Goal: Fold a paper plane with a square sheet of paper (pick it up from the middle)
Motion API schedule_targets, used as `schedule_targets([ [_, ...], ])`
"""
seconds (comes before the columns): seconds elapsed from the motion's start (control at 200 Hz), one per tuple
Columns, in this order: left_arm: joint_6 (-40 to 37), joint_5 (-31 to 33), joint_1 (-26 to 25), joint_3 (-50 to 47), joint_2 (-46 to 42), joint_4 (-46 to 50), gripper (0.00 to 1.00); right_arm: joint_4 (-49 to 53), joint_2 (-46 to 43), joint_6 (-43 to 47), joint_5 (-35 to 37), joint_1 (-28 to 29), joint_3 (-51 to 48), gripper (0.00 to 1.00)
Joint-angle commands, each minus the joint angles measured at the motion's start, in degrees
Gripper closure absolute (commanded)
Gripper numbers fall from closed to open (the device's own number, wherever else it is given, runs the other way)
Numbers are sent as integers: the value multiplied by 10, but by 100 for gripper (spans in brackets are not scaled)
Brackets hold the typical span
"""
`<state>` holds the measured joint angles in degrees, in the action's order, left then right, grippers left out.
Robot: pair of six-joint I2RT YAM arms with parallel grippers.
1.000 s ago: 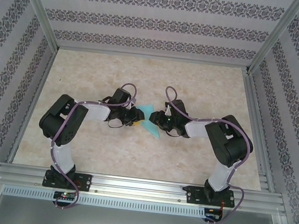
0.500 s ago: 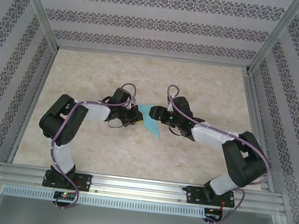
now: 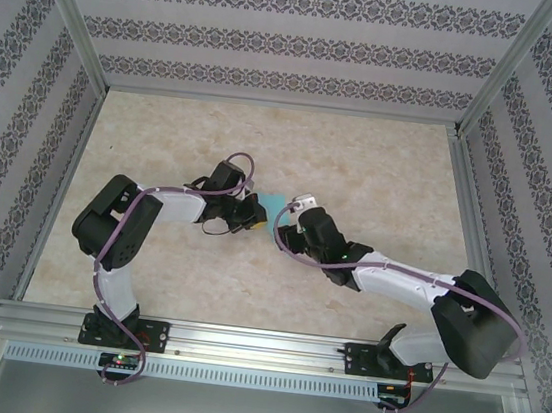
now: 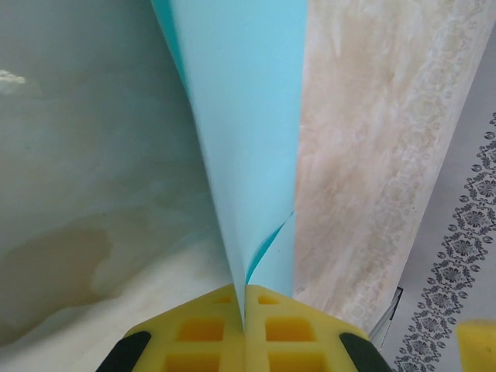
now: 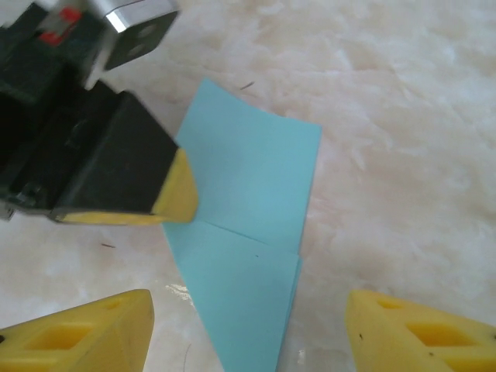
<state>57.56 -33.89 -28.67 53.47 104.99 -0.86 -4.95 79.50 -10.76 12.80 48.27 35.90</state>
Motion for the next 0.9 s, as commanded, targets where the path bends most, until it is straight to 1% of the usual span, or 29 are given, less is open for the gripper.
schedule_targets([
  [0.0, 9, 11, -8, 18, -22, 24, 95, -17, 37, 96, 69, 34, 19, 35],
  [0.08, 10, 14, -8, 19, -24, 30, 94, -25, 70, 119, 102, 58, 32, 35],
  [0.165, 11, 14, -7, 19, -24, 34, 94, -41, 100, 130, 124, 66, 37, 37],
  [0.355, 11, 15, -7, 22, -25, 41, 95, -100, 136, 151, 145, 78, 27, 44],
  [0.375, 11, 15, -7, 22, -25, 42, 95, -108, 141, 154, 146, 78, 25, 46],
  [0.485, 12, 15, -8, 23, -25, 43, 95, -136, 166, 177, 153, 85, 29, 52],
  [0.614, 11, 20, -7, 22, -30, 44, 95, -169, 187, 209, 158, 101, 20, 54],
  [0.739, 11, 19, -8, 24, -30, 47, 95, -188, 204, 214, 173, 104, 17, 54],
  [0.894, 11, 18, -8, 24, -31, 49, 95, -218, 220, 220, 195, 103, 14, 60],
])
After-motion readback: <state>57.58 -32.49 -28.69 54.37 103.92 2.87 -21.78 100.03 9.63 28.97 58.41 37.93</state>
